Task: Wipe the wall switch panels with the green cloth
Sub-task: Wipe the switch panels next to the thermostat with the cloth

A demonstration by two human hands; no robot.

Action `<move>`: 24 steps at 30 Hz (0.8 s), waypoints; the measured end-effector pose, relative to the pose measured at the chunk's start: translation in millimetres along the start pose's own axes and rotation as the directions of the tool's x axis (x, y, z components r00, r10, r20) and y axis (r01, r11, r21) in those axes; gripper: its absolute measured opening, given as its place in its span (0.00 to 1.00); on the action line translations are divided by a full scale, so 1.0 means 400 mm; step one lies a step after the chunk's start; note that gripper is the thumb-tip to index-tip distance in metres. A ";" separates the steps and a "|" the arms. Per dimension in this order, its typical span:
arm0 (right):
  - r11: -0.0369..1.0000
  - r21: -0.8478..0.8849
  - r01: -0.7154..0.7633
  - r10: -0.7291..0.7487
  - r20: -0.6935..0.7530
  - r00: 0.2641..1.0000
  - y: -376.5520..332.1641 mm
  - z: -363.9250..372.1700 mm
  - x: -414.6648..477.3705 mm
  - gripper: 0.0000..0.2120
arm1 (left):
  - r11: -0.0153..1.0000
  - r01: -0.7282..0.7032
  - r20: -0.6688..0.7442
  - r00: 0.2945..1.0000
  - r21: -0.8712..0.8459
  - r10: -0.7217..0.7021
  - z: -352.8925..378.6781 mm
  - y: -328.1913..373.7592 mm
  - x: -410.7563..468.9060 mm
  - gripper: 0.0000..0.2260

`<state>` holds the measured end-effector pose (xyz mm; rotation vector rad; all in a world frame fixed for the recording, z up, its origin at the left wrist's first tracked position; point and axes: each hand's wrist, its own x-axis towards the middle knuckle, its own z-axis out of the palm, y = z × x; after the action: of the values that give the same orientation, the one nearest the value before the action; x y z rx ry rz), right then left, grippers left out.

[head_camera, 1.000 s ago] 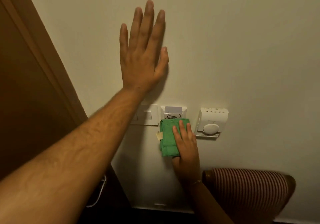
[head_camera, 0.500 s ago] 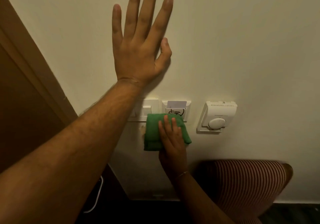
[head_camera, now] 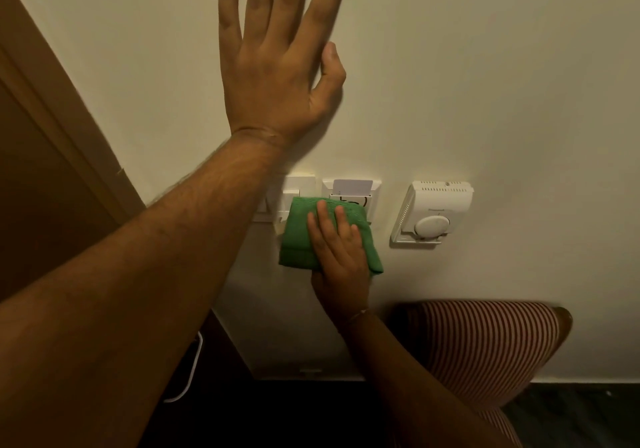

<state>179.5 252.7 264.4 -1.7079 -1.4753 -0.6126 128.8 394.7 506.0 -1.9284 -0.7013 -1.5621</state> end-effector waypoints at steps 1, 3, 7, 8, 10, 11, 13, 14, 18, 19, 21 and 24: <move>0.998 -0.055 0.015 -0.015 0.005 1.000 0.006 0.005 0.003 0.41 | 1.000 0.002 0.003 1.000 -0.001 -0.002 -0.003 0.002 -0.001 0.25; 0.988 -0.151 0.030 -0.029 0.008 1.000 0.030 0.005 -0.002 0.43 | 1.000 0.004 0.008 1.000 0.000 -0.004 -0.008 0.005 -0.002 0.25; 0.975 -0.222 -0.001 -0.002 -0.014 1.000 0.080 -0.006 -0.037 0.47 | 1.000 0.010 -0.002 1.000 0.004 -0.010 -0.007 0.007 -0.003 0.24; 0.974 -0.224 -0.006 0.003 -0.015 1.000 0.091 -0.010 -0.045 0.47 | 1.000 0.010 -0.009 1.000 0.004 -0.010 -0.006 0.007 -0.003 0.24; 0.976 -0.216 0.005 -0.007 -0.008 1.000 0.104 -0.014 -0.051 0.45 | 1.000 0.004 -0.025 1.000 0.001 -0.004 -0.004 0.007 -0.004 0.24; 0.979 -0.206 0.011 -0.012 -0.002 1.000 0.104 -0.012 -0.047 0.43 | 1.000 0.006 -0.030 1.000 -0.004 -0.006 -0.003 0.008 -0.005 0.24; 0.981 -0.193 0.022 -0.019 0.016 1.000 0.091 0.000 -0.033 0.42 | 1.000 0.010 -0.035 0.999 -0.015 -0.010 -0.001 0.007 -0.007 0.24; 0.979 -0.201 0.027 -0.022 0.028 0.999 0.084 0.007 -0.024 0.41 | 1.000 0.011 -0.032 0.999 -0.016 -0.011 -0.001 0.005 -0.008 0.23; 0.975 -0.221 0.028 -0.018 0.048 0.999 0.075 0.021 -0.004 0.34 | 0.999 0.030 -0.037 0.999 -0.022 -0.030 -0.006 0.009 -0.014 0.23; 0.976 -0.216 0.026 -0.016 0.050 0.999 0.078 0.020 -0.003 0.33 | 0.999 0.039 -0.039 0.998 -0.026 -0.040 -0.008 0.012 -0.016 0.23; 0.977 -0.209 0.031 -0.018 0.068 0.998 0.081 0.017 -0.006 0.33 | 0.998 0.046 -0.044 0.998 -0.037 -0.048 -0.010 0.017 -0.020 0.23; 0.979 -0.201 0.040 -0.025 0.077 0.997 0.080 0.008 -0.007 0.33 | 0.998 0.044 -0.067 0.997 -0.036 -0.046 -0.012 0.017 -0.020 0.21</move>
<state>209.6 253.0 252.5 -1.8831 -1.5386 -0.7463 128.6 386.2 498.3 -1.8867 -0.6971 -1.6697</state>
